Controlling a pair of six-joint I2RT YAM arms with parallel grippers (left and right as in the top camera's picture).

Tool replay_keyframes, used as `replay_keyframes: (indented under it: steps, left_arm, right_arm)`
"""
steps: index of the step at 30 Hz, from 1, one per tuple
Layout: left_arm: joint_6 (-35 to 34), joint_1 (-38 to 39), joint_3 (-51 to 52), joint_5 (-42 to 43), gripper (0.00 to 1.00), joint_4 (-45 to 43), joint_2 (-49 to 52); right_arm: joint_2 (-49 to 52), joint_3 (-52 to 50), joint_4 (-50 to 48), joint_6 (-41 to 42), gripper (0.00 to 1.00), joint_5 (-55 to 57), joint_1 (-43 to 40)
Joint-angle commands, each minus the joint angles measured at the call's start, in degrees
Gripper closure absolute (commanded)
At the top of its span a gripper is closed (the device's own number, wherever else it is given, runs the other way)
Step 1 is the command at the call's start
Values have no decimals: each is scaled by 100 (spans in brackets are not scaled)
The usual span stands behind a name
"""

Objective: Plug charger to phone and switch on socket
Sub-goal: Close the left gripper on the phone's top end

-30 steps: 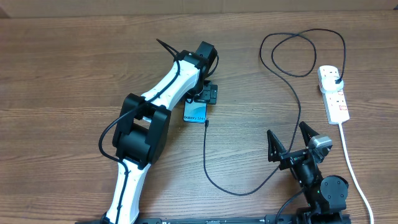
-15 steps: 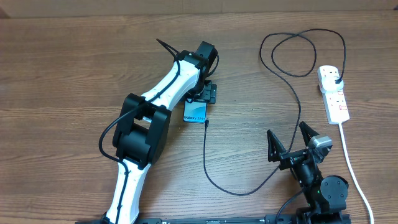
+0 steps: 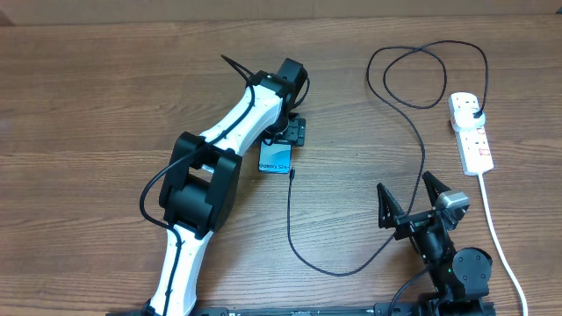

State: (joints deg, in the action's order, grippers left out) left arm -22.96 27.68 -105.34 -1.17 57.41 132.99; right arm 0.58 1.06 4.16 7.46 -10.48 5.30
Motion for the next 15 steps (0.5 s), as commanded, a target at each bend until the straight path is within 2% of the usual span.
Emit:
replay_keyframes:
  steps: [1,9,15]
  left_arm:
    - [-149,37,173,271,12,7,170]
    - [-151,37,133,271,11,46,162]
    - [-153,37,46,271,14,122,157]
  right_arm:
    - [-42,-61,-20,15,0,39,22]
    - [-42,-61,-20,15,0,39,22]
    - [-42,-61,-20,15,0,39,22]
